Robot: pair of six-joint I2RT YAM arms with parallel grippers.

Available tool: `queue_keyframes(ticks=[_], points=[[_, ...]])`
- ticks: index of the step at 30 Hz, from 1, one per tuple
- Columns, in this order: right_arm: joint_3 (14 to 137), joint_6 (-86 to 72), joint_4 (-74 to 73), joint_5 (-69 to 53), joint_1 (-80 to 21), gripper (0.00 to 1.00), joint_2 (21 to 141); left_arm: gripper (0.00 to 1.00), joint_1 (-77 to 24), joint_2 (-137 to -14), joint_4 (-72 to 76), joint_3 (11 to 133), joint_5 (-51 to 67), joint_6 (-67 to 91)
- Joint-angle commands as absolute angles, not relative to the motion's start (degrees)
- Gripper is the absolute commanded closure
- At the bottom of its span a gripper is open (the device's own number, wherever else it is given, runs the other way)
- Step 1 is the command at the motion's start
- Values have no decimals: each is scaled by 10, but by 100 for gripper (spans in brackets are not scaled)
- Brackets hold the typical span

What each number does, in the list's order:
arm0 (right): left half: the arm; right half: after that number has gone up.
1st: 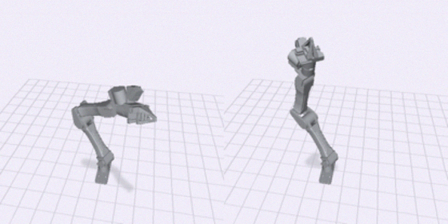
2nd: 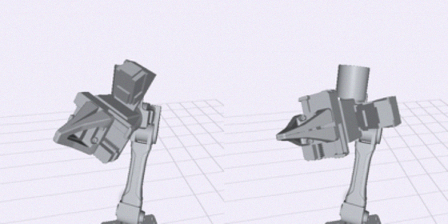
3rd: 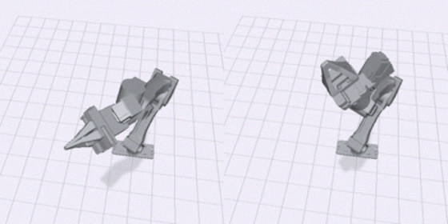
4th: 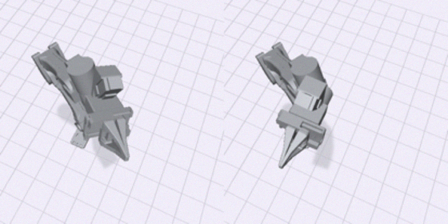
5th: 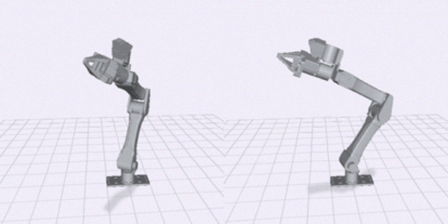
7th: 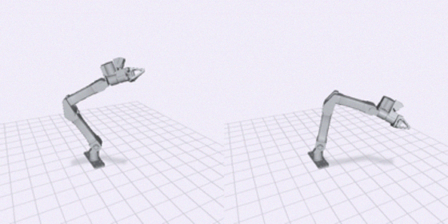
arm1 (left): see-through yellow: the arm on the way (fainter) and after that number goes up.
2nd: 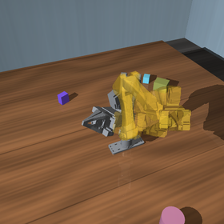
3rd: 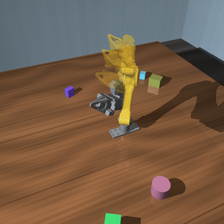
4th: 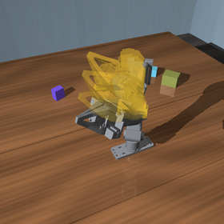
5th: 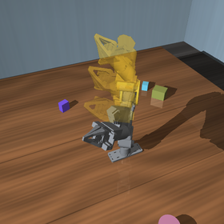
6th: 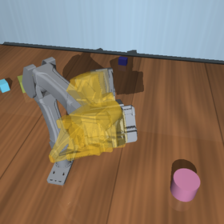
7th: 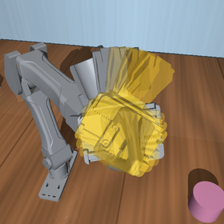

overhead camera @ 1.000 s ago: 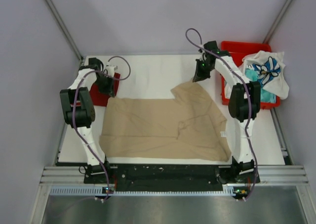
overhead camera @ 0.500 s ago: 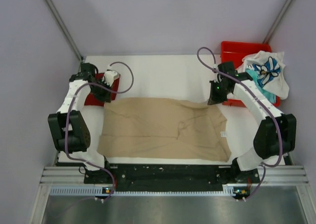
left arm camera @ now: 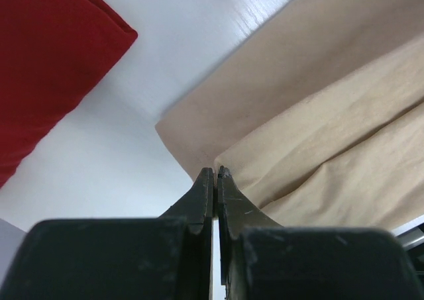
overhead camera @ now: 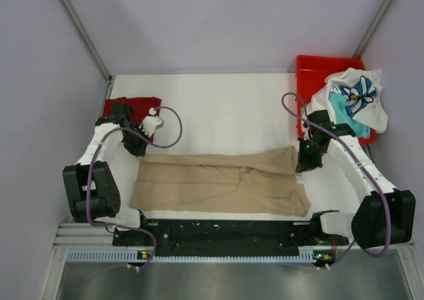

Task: Fold and stack the t-shirts
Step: Fold the other side of the tshirt into a rectangle

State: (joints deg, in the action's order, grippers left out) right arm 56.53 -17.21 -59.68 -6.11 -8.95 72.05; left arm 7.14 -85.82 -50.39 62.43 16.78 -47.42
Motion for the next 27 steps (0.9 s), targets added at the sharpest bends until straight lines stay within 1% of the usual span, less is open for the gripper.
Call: queue_keyframes(ticks=[1, 5, 8, 11, 14, 16, 18, 19, 20, 22, 24, 26, 27], points=[[548, -183, -617, -63, -70, 100, 685, 100, 75, -838, -492, 623, 170, -513], [551, -184, -634, -64, -70, 100, 687, 100, 75, -832, -494, 622, 163, -521], [593, -170, -668, -35, -65, 100, 696, 100, 75, -824, -509, 632, 156, -522], [613, -162, -681, -72, -62, 100, 702, 100, 75, -815, -530, 640, 149, -526], [584, -166, -694, -106, -62, 100, 723, 100, 75, -809, -548, 629, 149, -536], [554, -183, -695, -98, -62, 100, 725, 98, 74, -812, -557, 620, 132, -535], [541, -207, -689, -120, -61, 100, 723, 78, 75, -812, -583, 614, 120, -540], [531, -212, -684, -137, -62, 100, 729, 64, 76, -810, -594, 611, 115, -546], [522, -214, -678, -145, -62, 100, 736, 56, 76, -809, -605, 607, 107, -552], [495, -226, -658, -149, -62, 100, 761, 47, 75, -803, -632, 612, 85, -574], [468, -229, -631, -170, -63, 100, 773, 41, 76, -803, -663, 636, 76, -596], [466, -233, -618, -169, -64, 100, 779, 40, 73, -812, -696, 680, 93, -599], [470, -235, -618, -163, -64, 100, 776, 41, 66, -821, -704, 700, 114, -587]])
